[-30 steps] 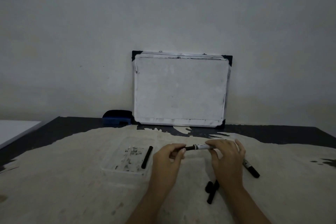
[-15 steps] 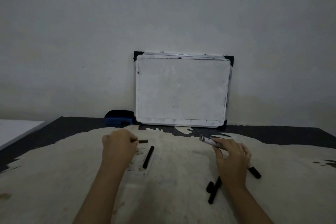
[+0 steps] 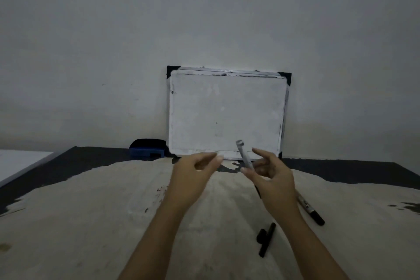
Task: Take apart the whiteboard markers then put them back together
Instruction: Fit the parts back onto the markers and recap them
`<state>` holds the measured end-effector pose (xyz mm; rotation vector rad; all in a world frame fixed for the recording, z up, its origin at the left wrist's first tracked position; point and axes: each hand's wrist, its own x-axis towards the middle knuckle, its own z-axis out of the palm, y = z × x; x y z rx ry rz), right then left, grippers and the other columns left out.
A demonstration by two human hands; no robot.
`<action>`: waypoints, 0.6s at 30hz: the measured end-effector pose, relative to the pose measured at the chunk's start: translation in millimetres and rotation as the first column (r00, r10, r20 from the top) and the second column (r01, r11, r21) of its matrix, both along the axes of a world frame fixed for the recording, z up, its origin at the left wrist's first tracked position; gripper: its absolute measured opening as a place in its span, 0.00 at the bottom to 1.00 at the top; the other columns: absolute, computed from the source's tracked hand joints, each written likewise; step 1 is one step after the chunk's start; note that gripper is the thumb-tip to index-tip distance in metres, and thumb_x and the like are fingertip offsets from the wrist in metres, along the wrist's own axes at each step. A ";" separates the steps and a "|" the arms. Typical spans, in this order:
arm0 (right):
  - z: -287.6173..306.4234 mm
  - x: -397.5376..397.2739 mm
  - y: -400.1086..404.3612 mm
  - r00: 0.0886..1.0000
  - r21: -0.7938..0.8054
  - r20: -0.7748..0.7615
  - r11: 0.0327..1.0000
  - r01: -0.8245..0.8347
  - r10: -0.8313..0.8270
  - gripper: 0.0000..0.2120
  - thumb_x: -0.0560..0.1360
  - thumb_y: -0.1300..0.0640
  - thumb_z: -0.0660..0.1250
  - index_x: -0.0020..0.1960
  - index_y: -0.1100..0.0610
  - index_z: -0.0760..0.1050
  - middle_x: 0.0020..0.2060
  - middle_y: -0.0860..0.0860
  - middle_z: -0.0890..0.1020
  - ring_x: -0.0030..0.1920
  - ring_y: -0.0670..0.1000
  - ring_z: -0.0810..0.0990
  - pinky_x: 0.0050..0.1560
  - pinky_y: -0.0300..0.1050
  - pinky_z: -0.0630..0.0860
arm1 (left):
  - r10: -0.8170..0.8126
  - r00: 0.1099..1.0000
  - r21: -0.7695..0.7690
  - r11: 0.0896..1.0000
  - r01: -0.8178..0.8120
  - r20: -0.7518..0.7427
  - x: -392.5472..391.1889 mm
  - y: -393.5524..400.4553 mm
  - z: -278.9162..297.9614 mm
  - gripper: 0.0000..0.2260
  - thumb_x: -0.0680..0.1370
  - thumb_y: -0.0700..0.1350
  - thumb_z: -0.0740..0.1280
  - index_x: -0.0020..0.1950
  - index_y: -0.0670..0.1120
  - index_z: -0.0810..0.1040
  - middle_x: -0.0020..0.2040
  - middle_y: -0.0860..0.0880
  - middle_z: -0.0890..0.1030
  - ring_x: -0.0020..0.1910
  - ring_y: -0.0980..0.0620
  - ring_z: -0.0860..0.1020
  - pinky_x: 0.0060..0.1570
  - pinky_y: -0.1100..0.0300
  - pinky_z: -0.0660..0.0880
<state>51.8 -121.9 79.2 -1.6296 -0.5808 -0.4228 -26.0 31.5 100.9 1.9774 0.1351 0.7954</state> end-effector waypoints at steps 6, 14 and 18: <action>10.2 -13.9 9.6 0.974 0.038 -0.026 0.974 -0.224 0.225 0.19 0.68 0.59 0.74 0.57 0.55 0.73 0.39 0.54 0.83 0.40 0.48 0.84 0.41 0.42 0.82 | -0.078 0.995 -0.073 0.994 0.084 0.069 5.1 -33.3 -3.6 0.09 0.73 0.51 0.68 0.49 0.49 0.82 0.43 0.55 0.84 0.43 0.64 0.80 0.44 0.73 0.75; 18.8 -5.3 -2.4 0.916 -0.161 -0.262 0.922 -0.353 0.304 0.13 0.67 0.58 0.75 0.49 0.57 0.76 0.39 0.51 0.84 0.38 0.46 0.84 0.37 0.35 0.79 | -0.027 0.994 -0.169 0.985 0.045 0.107 8.2 -21.3 -3.9 0.08 0.73 0.49 0.68 0.44 0.46 0.82 0.41 0.49 0.85 0.43 0.55 0.82 0.46 0.64 0.77; 18.0 14.1 -31.1 0.882 -0.604 -0.469 0.742 -0.290 -0.037 0.11 0.70 0.52 0.72 0.39 0.59 0.76 0.32 0.50 0.82 0.28 0.44 0.80 0.26 0.33 0.74 | -0.004 0.994 -0.202 0.979 0.025 0.107 6.9 -8.9 -1.9 0.09 0.73 0.49 0.68 0.46 0.46 0.81 0.43 0.47 0.85 0.45 0.53 0.82 0.48 0.62 0.77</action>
